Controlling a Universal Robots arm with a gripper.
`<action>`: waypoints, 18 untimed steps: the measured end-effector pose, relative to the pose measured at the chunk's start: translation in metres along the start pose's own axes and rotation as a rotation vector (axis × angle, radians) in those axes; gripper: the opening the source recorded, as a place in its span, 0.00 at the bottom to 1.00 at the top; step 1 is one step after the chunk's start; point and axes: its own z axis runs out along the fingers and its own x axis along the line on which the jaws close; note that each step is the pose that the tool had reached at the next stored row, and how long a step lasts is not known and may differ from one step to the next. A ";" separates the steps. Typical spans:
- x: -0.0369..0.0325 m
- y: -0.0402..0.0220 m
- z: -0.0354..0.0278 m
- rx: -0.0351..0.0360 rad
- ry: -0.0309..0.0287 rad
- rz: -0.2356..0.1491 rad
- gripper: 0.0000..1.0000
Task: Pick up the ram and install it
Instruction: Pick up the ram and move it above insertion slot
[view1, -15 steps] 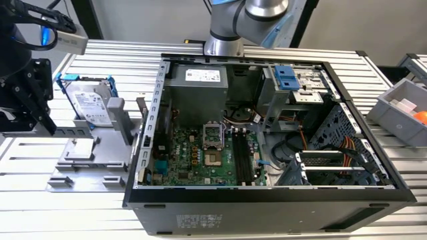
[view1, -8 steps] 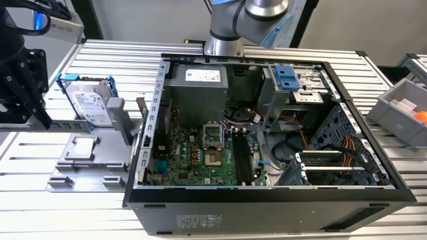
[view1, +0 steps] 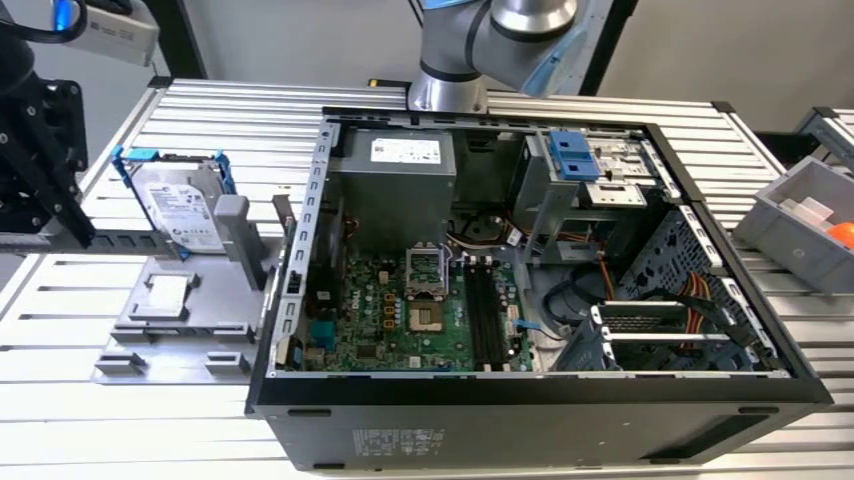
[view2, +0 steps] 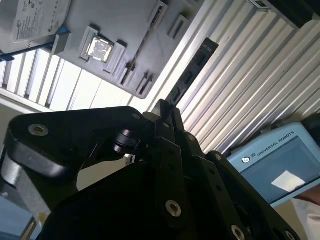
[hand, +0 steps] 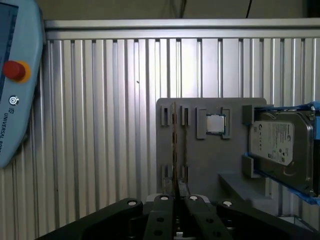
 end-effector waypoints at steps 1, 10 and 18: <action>0.0000 0.0001 -0.0026 -0.0001 0.0001 0.000 0.00; -0.0001 -0.0019 -0.0085 -0.0001 0.0003 0.000 0.00; -0.0007 -0.0238 -0.0090 -0.0029 0.0001 0.000 0.00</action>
